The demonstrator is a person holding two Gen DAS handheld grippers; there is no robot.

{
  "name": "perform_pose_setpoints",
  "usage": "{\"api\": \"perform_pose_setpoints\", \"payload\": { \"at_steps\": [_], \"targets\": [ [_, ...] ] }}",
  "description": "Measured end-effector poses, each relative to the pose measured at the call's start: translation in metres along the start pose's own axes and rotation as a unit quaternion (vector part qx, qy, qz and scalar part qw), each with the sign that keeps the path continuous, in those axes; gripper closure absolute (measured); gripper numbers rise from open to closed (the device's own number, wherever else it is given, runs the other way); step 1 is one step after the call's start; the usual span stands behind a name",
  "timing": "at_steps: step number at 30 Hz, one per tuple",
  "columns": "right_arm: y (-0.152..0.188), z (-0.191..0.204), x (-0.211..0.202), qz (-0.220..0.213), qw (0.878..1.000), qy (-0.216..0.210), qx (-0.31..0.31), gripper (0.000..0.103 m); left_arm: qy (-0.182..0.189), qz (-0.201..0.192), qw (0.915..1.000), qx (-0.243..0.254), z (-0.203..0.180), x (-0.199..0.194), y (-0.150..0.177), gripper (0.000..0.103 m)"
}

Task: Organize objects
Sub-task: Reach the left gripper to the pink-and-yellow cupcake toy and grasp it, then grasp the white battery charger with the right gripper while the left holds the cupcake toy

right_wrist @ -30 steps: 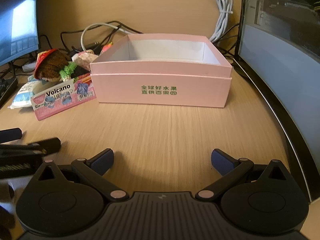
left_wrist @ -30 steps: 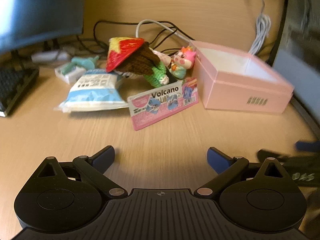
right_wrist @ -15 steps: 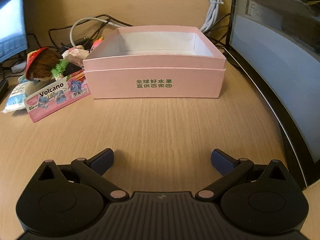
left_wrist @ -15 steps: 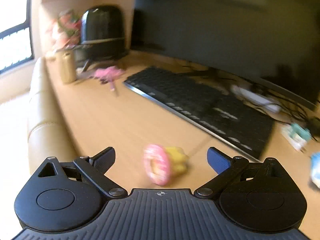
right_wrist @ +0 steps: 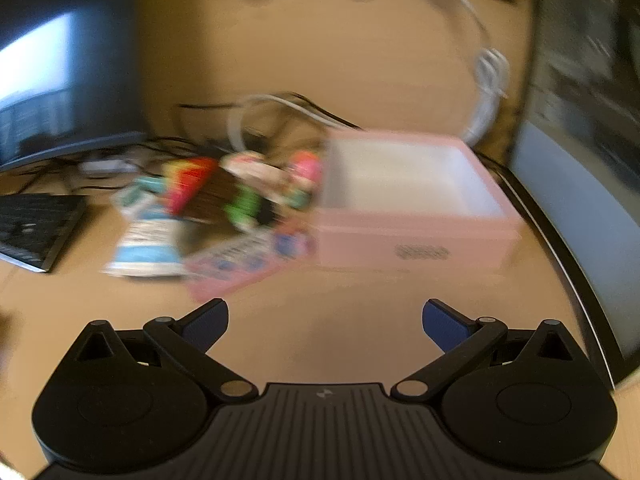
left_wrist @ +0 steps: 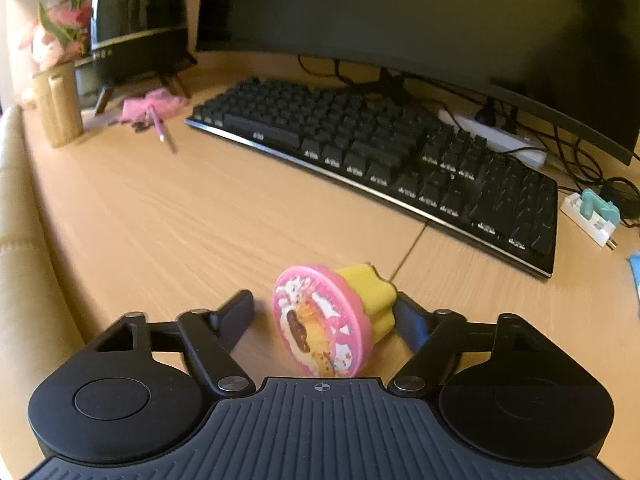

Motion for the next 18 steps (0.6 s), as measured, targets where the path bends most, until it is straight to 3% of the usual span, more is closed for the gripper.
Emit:
{"api": "perform_pose_setpoints", "payload": {
  "at_steps": [5, 8, 10, 13, 18],
  "targets": [
    [-0.042, 0.053, 0.019, -0.028, 0.994, -0.077, -0.074, 0.000, 0.042, 0.013, 0.9968, -0.067, -0.001, -0.017, -0.001, 0.036],
    [-0.067, 0.100, 0.045, -0.038, 0.984, -0.129, -0.117, 0.000, 0.053, 0.006, 0.9966, -0.063, -0.007, -0.040, -0.006, 0.036],
    [-0.080, 0.131, 0.075, -0.019, 0.978, -0.167, -0.124, 0.000, 0.080, -0.004, 0.9954, -0.053, -0.014, -0.062, -0.010, 0.036],
    [-0.099, 0.171, 0.123, 0.011, 0.977, -0.179, -0.114, 0.001, 0.103, -0.018, 0.9942, -0.027, -0.021, -0.095, -0.014, 0.036],
    [-0.125, 0.213, 0.200, 0.050, 0.987, -0.142, -0.062, 0.008, 0.119, -0.019, 0.9925, -0.022, -0.008, -0.125, -0.009, 0.036]
  ]
}}
Point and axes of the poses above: each gripper's, at about its wrist camera, not at the fingertips, and x roughly the way its jaws point, z to its left, y to its underside, the point moved 6 cm from there along x, roughly the way its jaws point, and after that the axes turned 1 degree about -x, right-handed, at the moved point
